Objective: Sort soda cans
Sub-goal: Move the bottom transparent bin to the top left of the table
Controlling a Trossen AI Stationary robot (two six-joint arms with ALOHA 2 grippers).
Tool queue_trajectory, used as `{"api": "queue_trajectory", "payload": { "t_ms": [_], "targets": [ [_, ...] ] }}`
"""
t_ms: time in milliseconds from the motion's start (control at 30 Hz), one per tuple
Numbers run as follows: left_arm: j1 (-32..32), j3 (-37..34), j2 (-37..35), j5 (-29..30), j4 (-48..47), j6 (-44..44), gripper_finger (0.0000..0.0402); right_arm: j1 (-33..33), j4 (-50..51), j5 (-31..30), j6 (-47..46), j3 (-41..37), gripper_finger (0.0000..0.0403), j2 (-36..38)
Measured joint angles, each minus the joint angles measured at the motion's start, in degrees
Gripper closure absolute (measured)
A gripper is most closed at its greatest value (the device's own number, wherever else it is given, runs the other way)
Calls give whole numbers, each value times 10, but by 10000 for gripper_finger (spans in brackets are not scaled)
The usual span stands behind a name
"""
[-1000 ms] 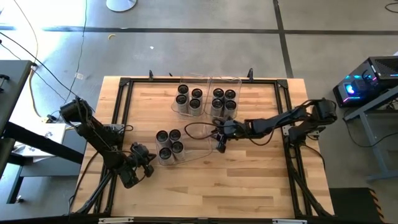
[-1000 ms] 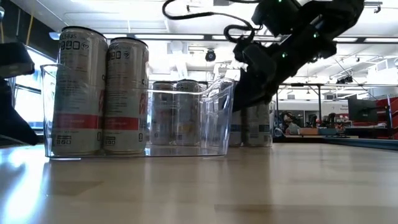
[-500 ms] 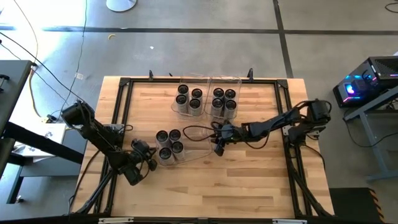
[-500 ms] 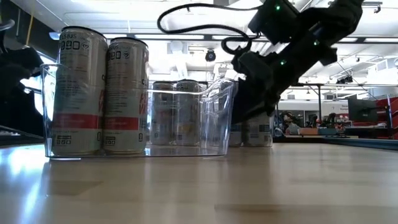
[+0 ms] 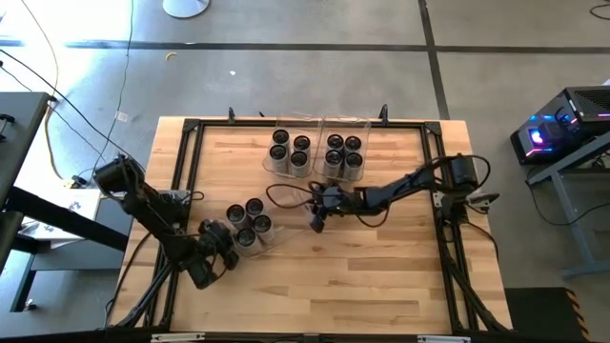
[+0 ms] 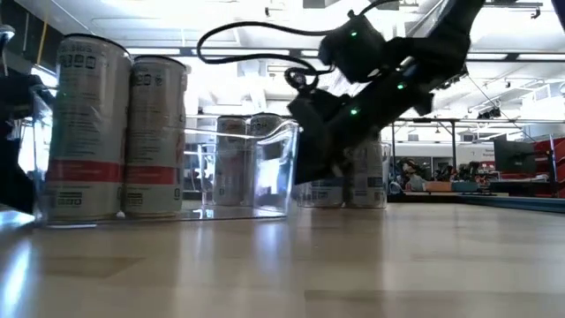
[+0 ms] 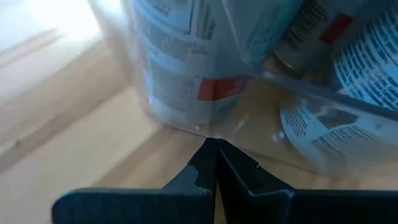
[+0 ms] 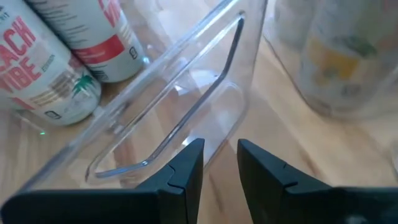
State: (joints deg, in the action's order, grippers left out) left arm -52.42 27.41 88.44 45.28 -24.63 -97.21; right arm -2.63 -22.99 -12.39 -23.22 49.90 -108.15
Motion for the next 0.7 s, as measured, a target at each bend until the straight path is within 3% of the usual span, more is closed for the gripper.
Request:
{"api": "queue_trajectory", "payload": {
  "t_ms": [133, 400, 500, 700],
  "targets": [
    [-21, 20, 0, -31, -48, -35, 401, 16, -8, 10, 35, 29, 305, -23],
    [-57, 20, 0, -39, -75, -110, 401, 38, 2, 29, 107, 76, 305, -42],
    [-63, 20, 0, -40, -75, -125, 401, 39, 59, 34, 135, 88, 305, -23],
    [-67, 20, 0, -38, -75, -133, 401, 32, 182, -21, 162, 96, 305, 37]
  ]
}}
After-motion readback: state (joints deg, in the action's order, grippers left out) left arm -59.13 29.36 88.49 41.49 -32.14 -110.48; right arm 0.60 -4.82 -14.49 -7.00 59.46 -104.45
